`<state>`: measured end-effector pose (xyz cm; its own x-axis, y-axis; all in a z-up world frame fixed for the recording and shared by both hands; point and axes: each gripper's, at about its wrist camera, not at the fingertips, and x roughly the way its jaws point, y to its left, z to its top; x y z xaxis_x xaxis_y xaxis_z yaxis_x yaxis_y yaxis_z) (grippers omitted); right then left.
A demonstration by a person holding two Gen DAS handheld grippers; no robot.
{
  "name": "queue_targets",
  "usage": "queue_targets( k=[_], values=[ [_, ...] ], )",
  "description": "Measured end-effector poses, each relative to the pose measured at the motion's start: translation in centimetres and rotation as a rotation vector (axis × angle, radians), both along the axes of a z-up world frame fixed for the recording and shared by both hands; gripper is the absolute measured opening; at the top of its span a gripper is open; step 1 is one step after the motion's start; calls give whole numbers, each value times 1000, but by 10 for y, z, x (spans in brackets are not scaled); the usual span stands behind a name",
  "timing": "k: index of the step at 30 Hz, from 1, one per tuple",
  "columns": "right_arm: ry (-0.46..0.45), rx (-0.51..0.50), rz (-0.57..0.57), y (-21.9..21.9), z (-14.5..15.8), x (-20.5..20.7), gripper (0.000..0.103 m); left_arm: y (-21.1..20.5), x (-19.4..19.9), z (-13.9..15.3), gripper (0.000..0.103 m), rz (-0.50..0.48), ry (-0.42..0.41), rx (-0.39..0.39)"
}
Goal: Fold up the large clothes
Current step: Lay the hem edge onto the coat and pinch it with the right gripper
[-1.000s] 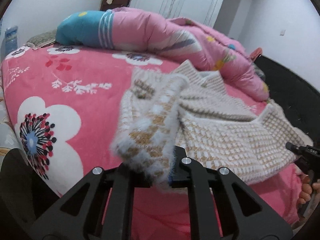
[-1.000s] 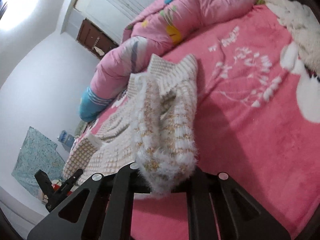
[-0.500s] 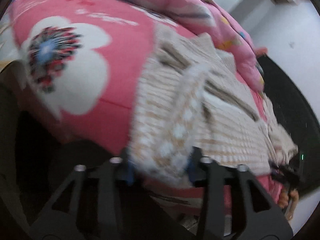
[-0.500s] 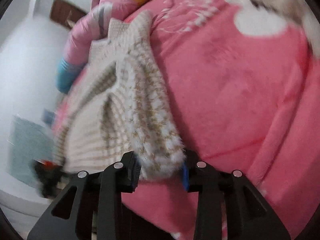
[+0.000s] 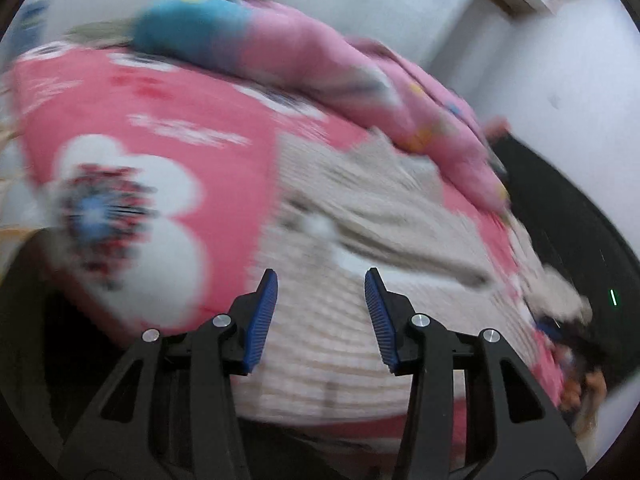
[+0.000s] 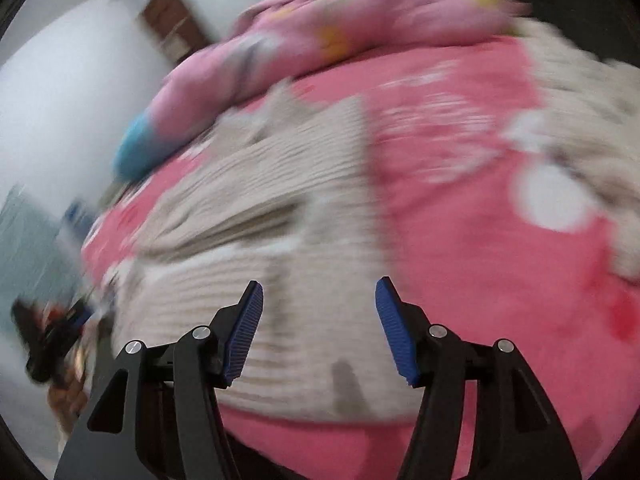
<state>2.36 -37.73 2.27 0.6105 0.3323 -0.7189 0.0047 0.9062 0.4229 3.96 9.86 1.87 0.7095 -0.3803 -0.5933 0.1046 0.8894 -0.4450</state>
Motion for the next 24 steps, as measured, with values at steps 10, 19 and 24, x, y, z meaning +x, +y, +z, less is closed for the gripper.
queue_targets(
  k=[10, 19, 24],
  values=[
    [50, -132, 241, 97, -39, 55, 22, -99, 52, -54, 13, -155, 111, 225],
    [-100, -192, 200, 101, -4, 58, 6, -94, 70, -20, 4, -135, -32, 263],
    [29, -198, 203, 105, -49, 89, 7, -101, 87, -59, 9, -160, 79, 311]
  ],
)
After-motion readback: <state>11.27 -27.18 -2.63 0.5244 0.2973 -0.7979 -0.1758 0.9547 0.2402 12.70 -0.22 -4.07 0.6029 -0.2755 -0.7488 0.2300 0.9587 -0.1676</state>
